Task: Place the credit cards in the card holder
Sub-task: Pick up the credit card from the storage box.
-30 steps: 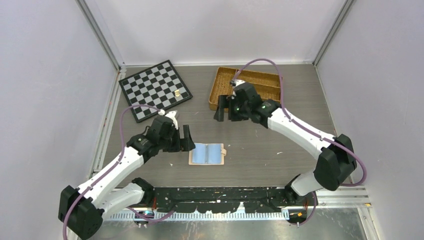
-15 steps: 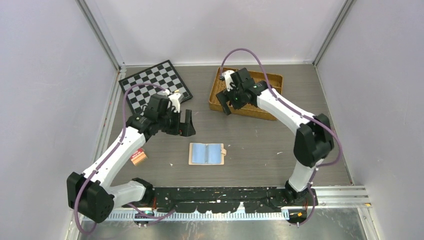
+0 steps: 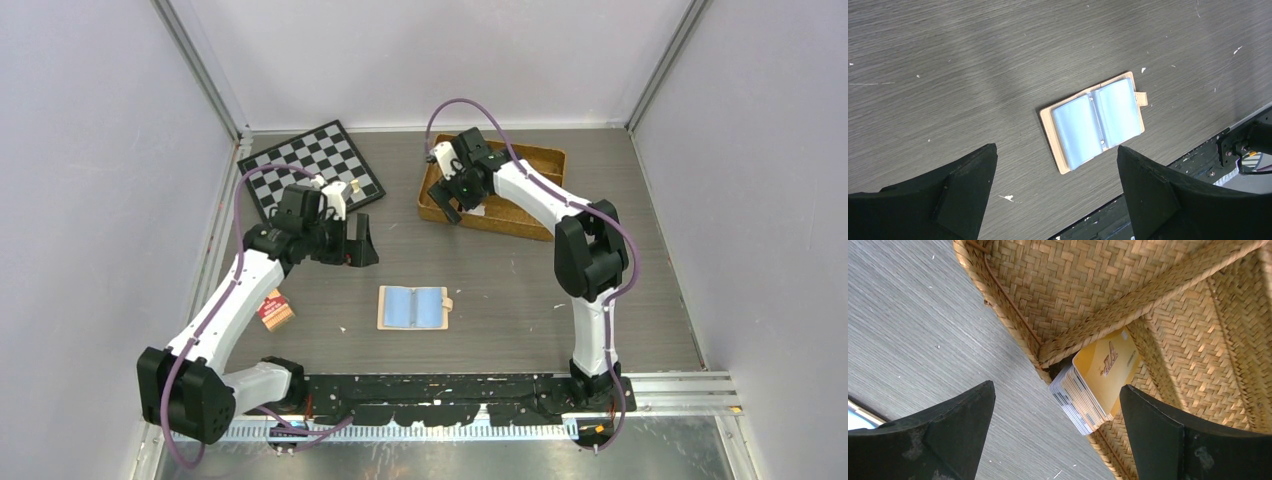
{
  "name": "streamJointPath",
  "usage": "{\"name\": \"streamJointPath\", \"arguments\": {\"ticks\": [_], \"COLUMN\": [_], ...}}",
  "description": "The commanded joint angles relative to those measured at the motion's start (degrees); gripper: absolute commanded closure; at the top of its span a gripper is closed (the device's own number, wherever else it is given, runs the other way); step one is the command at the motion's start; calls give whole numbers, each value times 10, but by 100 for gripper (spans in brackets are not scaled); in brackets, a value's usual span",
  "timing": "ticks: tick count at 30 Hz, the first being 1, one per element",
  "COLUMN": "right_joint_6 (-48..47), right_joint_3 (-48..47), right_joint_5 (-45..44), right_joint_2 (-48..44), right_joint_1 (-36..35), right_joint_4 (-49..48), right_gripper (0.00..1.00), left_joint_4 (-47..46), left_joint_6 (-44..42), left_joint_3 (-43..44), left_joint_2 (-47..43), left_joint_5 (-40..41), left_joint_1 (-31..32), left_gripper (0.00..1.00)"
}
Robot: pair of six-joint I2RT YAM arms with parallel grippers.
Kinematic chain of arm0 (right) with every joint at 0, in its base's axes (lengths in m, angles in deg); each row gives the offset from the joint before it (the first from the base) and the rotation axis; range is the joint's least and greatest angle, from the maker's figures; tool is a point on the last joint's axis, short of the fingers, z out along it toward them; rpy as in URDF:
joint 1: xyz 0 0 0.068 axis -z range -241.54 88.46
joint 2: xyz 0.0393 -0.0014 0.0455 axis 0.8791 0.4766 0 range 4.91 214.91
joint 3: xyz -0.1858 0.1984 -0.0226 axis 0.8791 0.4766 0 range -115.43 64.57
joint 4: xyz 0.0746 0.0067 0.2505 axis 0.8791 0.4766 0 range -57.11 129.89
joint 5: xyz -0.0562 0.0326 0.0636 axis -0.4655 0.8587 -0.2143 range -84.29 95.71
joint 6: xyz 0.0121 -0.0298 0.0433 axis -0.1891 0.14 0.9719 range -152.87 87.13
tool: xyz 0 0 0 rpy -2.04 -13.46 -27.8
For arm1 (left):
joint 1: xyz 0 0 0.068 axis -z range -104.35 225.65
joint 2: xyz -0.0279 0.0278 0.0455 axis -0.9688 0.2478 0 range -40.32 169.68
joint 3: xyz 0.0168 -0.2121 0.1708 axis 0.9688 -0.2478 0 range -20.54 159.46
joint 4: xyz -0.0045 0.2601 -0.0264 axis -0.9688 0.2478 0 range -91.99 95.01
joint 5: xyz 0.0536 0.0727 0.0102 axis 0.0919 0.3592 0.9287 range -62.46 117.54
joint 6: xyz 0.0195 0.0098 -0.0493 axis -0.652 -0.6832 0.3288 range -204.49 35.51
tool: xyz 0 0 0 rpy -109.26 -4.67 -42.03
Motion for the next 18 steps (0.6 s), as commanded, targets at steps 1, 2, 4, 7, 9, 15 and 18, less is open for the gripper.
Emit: {"name": "streamJointPath", "arguments": {"ticks": [1,2,4,7,9,15,18], "right_joint_6": [-30,-28,-28,-28,-28,-27,-22], "right_joint_3": [-35,-36,-36,-40,-53,-69,-72], "right_joint_5": [-3,-1,5,17,29,27,31], "right_joint_2": [6,10,17,26,37,61,59], "right_joint_1": [-1,-1,-1,-1,-1,-1,-1], "right_joint_4": [11,11,13,26,46,59,67], "right_gripper": [0,1,0,0,0,1,3], "left_joint_4": [-1,-1,0,0,0,-1,-1], "left_joint_6": [-14,-14,-14,-13,-13,-11,-10], "left_joint_3": [-1,-1,-1,-1,-2,-3,-2], "left_joint_2": [1,2,5,6,6,8,10], "left_joint_5": [-22,-24,-27,-29,-29,-33,-34], "left_joint_1": [-10,-12,-14,-16,-17,-19,-20], "left_gripper": [8,8,8,8,8,8,8]}}
